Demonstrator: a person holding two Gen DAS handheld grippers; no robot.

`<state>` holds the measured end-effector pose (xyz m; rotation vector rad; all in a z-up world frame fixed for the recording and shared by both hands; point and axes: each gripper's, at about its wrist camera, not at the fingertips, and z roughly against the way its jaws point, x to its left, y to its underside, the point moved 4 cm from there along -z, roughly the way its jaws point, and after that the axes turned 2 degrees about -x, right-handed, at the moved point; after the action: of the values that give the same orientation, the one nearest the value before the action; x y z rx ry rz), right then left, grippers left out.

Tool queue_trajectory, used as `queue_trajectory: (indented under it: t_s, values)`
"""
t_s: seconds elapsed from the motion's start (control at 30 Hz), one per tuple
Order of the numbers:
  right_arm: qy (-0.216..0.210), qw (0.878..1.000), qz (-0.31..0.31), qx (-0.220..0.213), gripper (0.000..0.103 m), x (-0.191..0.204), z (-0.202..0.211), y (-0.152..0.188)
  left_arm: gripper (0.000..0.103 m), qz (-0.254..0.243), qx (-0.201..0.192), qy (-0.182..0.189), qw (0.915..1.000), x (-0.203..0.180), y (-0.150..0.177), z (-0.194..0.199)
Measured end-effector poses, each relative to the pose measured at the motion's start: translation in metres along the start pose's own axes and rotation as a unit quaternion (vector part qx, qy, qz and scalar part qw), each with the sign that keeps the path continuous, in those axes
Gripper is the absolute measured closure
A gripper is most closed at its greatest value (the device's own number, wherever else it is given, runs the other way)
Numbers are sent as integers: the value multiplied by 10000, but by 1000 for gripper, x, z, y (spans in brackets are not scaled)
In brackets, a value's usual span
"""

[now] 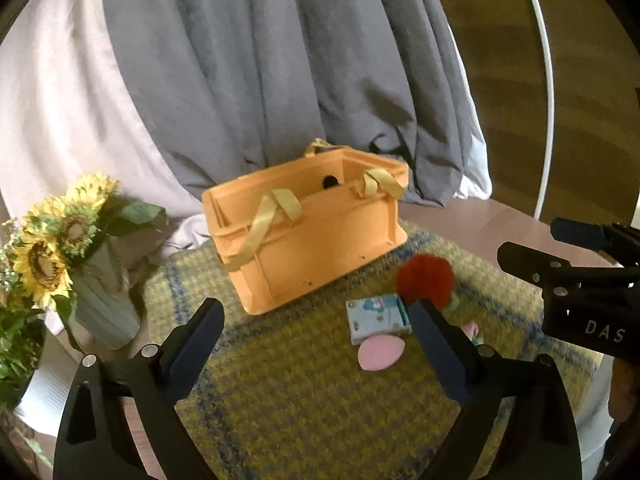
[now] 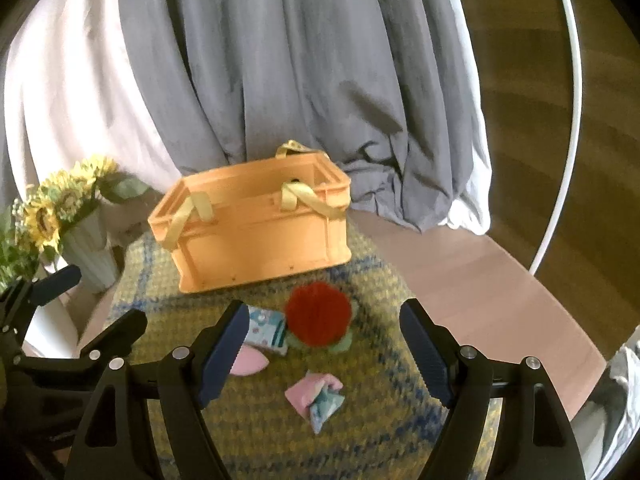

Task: Organize soft objects
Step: 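Withdraw both tools from the crate toward the pink sponge and pompom, then grasp the pink sponge with the left tool while the right tool grasps the pink-blue cloth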

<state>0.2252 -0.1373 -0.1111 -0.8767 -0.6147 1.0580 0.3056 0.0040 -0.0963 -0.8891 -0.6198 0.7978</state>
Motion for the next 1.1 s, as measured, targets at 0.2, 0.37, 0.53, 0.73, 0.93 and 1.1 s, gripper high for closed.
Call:
queue_trajectory:
  t_s: [0.2,0.37,0.53,0.73,0.93,1.1]
  values:
    - [112,9996,-10,264,25,3,-11,20,13,-314,138,170,9993,-7,17,-18]
    - [136,9984,-57,553,25,4,-25,43,19,-522,263,292,9979,-12,31,-33]
    - [100,9969,-141,769,25,5,-40,61,22,-739,396,442,9955,-18,44,-49]
    - [69,9953,-237,934,25,4,-58,78,27,-863,590,597,9927,-23,58,-70]
    - [-30,9948,-272,982,25,8,-70,86,34,-923,689,875,9895,-29,66,-86]
    - [-54,9938,-313,1062,25,8,-80,91,40,-979,711,1035,9872,-33,68,-97]
